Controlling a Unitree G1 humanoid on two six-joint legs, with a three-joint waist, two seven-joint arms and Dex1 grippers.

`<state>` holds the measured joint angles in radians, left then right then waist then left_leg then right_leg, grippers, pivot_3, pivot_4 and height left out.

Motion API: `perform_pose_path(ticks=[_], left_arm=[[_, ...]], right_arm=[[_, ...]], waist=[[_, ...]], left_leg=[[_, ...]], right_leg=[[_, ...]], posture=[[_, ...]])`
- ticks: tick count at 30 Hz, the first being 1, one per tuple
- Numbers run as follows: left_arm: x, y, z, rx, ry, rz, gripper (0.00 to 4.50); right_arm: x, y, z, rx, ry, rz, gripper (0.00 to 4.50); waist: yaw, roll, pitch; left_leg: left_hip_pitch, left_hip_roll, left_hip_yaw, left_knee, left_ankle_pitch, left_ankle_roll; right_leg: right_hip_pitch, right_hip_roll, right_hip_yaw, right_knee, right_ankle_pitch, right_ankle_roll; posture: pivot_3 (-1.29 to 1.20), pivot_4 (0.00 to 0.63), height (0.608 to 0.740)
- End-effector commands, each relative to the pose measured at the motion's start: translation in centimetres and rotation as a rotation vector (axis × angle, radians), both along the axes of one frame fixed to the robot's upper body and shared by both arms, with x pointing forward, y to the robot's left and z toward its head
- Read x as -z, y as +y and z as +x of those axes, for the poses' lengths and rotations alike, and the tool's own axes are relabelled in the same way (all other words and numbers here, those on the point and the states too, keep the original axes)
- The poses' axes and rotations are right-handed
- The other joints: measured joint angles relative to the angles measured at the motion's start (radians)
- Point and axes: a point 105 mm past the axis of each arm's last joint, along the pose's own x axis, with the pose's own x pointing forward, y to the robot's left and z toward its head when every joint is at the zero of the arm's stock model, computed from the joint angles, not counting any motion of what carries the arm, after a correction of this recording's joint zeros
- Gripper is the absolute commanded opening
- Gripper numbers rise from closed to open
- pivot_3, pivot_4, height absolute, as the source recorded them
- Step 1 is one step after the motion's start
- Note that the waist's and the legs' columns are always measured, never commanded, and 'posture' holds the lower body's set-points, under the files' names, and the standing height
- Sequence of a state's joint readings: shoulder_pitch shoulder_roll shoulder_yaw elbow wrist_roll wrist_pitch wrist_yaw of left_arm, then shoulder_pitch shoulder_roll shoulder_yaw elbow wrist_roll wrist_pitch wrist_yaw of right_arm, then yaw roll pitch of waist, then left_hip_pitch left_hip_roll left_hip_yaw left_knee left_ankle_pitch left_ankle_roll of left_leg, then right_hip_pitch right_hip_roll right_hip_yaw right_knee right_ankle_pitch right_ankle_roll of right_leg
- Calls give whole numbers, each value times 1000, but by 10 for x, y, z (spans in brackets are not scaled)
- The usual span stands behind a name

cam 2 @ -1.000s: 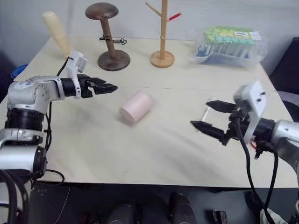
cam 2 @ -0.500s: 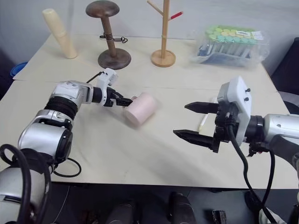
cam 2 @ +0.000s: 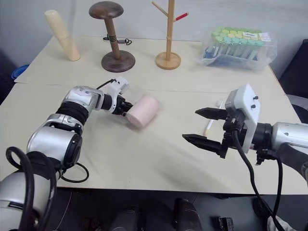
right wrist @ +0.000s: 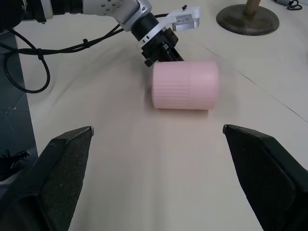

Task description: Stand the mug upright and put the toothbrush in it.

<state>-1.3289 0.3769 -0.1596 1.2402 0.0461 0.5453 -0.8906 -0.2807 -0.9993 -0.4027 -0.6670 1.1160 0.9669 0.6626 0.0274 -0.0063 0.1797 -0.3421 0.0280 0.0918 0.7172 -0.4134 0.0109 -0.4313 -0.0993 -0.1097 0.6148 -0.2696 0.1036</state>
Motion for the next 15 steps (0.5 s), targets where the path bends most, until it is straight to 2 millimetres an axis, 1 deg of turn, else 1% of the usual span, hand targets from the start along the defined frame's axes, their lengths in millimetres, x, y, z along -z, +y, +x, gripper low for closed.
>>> perform_pose_path(ticks=[1, 3, 5, 8, 9, 10, 11, 12, 13, 14, 15], left_arm=[[6, 2, -2, -15, 30, 9, 73], [4, 1, -2, -17, 31, -8, 73], [-6, -4, 0, -6, 1, -66, 73], [-36, -13, 9, -12, -140, -194, 73], [-50, -14, 14, -36, -217, -254, 73], [-61, -15, 16, -52, -263, -316, 73], [-67, -17, 14, -55, -278, -378, 73], [-72, -19, 13, -47, -355, -397, 73], [-72, -24, 8, -23, -423, -407, 73], [-72, -29, 4, -31, -475, -434, 73], [-66, -36, 0, -35, -547, -430, 73]], right_arm=[[-12, -5, 0, 38, -82, -18, 4500], [-11, -7, 1, 48, -84, -20, 4500], [-12, -10, 3, 79, -89, -14, 4500], [-11, -15, 6, 124, -90, -3, 4500], [-9, -17, 6, 139, -88, -3, 4500], [-8, -19, 6, 151, -87, -2, 4500], [-7, -20, 7, 166, -85, 3, 4500], [-5, -22, 7, 184, -84, 6, 4500], [-3, -25, 9, 208, -86, 7, 4500], [-2, -27, 10, 232, -86, 11, 4500], [0, -31, 13, 264, -86, 18, 4500]], waist=[[0, 0, 0], [0, 0, 0], [0, 0, 0], [0, 0, 0], [0, 0, 0], [0, 0, 0], [0, 0, 0], [-1, 0, 0], [-1, 0, 0], [-1, 0, 0], [-1, 0, 0]], left_leg=[[0, 0, 0, 0, 0, 0], [0, 0, 0, 0, 0, 0], [0, 0, 0, 0, 0, 0], [-1, 0, 0, 0, 0, 0], [-2, 0, 0, 1, 0, 0], [-2, 0, -1, 1, 0, 0], [-3, 0, -1, 1, 0, 0], [-4, 0, -1, 1, 0, 0], [-5, 0, -1, 2, 0, 0], [-7, 0, -1, 2, 0, 0], [-9, 0, -1, 4, 0, 0]], right_leg=[[0, 0, 0, 0, 0, 0], [0, 0, 0, 0, 0, 0], [0, 0, 0, 0, 0, 0], [-1, 0, 0, 0, 0, 0], [-1, 0, 0, 0, 0, 0], [-2, 0, 0, 1, 0, 0], [-3, -1, 0, 1, 0, 0], [-4, -1, 0, 1, 0, 0], [-6, -2, 0, 3, 0, 0], [-8, -3, 0, 4, 0, 0], [-10, -3, 0, 6, 0, 0]], posture=[[0, 150, 740], [0, 150, 740], [0, 150, 740], [0, 150, 740], [0, 150, 740], [0, 150, 740], [0, 150, 740], [0, 150, 740], [0, 150, 740], [0, 150, 740], [0, 150, 740]])
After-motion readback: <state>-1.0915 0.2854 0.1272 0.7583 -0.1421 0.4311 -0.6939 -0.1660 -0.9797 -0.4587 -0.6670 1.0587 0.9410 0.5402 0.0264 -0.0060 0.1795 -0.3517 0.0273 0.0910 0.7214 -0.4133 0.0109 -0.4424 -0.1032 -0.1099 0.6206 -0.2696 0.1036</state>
